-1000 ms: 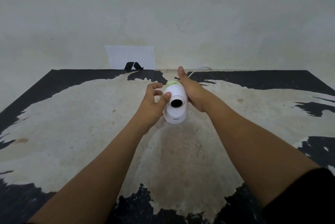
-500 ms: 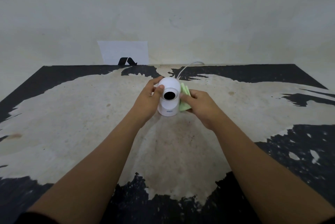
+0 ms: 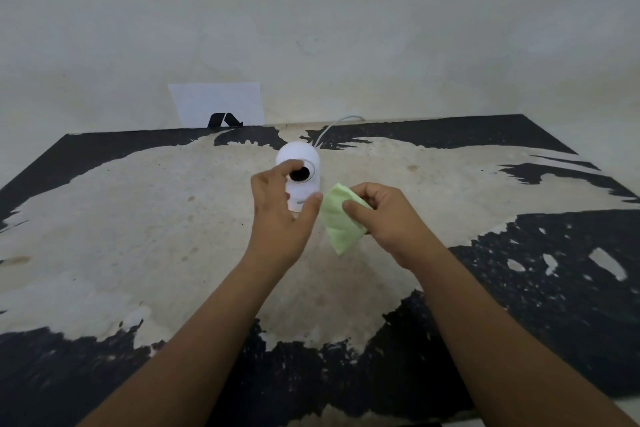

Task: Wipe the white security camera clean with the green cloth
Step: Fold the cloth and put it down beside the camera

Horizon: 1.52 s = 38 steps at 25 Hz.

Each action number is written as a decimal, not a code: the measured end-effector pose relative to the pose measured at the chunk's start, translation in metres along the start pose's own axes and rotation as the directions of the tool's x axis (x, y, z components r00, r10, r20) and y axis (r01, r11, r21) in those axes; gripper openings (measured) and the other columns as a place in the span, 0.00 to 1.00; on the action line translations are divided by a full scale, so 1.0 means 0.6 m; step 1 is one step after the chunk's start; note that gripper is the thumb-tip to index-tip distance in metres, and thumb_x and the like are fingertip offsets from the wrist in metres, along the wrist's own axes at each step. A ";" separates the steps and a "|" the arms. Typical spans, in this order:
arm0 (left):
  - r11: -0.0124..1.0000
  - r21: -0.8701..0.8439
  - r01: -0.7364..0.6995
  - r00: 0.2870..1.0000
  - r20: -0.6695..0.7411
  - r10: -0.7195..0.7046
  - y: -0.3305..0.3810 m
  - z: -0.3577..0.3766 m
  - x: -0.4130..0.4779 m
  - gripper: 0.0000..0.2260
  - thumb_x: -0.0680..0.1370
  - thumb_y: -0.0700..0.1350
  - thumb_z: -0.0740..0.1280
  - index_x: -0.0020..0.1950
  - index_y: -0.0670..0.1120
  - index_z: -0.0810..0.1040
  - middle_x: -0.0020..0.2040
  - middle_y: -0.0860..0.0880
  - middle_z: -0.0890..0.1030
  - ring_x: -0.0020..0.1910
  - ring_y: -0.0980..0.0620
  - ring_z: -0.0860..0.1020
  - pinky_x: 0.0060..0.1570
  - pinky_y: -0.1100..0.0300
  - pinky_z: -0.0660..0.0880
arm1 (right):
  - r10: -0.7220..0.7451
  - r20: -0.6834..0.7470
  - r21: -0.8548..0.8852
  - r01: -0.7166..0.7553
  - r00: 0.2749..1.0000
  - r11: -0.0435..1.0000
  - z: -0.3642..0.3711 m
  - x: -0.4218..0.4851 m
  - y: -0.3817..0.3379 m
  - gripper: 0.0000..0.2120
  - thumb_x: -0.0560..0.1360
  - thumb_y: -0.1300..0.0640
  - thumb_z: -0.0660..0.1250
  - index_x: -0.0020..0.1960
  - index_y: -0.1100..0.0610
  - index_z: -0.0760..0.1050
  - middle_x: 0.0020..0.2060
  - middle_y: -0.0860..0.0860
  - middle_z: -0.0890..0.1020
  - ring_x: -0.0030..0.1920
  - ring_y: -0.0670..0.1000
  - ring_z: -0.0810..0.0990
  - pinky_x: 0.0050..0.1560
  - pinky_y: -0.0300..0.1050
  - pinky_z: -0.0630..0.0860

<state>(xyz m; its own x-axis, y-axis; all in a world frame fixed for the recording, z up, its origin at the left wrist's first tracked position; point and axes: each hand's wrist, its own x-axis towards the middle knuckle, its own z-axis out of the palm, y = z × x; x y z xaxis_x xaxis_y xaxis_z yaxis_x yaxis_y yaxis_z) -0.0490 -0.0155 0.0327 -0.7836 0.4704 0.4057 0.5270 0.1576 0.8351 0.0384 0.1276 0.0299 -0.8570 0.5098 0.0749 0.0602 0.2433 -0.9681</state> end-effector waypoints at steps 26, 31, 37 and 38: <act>0.984 -0.128 0.126 0.979 0.179 -0.102 0.070 0.050 0.074 0.02 0.75 0.42 0.65 0.43 0.47 0.77 0.34 0.51 0.74 0.35 0.53 0.71 0.39 0.59 0.69 | 0.073 -0.124 0.001 -0.073 0.990 0.997 -0.101 -0.060 0.034 0.02 0.74 0.59 0.68 0.43 0.57 0.77 0.40 0.55 0.83 0.41 0.53 0.81 0.44 0.51 0.80; 0.891 -0.227 0.392 0.899 0.300 -0.319 0.027 0.072 0.010 0.01 0.77 0.39 0.65 0.45 0.44 0.76 0.36 0.46 0.79 0.33 0.49 0.79 0.33 0.54 0.79 | 0.271 -0.276 0.243 -0.206 0.922 0.948 -0.155 -0.006 0.056 0.02 0.75 0.58 0.68 0.45 0.56 0.79 0.45 0.54 0.84 0.46 0.56 0.81 0.50 0.55 0.81; 0.949 0.017 0.315 0.814 0.510 -0.279 0.010 0.106 -0.036 0.02 0.76 0.41 0.64 0.47 0.44 0.75 0.26 0.48 0.74 0.22 0.54 0.73 0.23 0.64 0.68 | 0.125 -0.240 -0.275 -0.191 0.963 0.942 -0.128 0.074 0.044 0.05 0.76 0.58 0.65 0.48 0.56 0.79 0.48 0.50 0.78 0.48 0.50 0.75 0.47 0.45 0.71; 0.957 0.048 0.287 0.798 0.541 -0.266 0.013 0.109 -0.037 0.03 0.76 0.41 0.64 0.48 0.45 0.76 0.25 0.50 0.73 0.23 0.54 0.72 0.24 0.64 0.68 | 0.097 -0.196 -0.391 -0.168 0.976 0.905 -0.120 0.087 0.041 0.05 0.76 0.57 0.65 0.48 0.55 0.79 0.48 0.50 0.79 0.47 0.50 0.75 0.46 0.44 0.70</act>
<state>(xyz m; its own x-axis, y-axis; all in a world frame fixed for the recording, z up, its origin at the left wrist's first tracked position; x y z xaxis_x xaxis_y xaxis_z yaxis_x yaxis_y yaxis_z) -0.0061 0.0322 0.0057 -0.5875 0.8031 -0.0995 0.2950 0.3271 0.8978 0.0321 0.2193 0.0275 -0.7301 0.6829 0.0263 0.3989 0.4570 -0.7950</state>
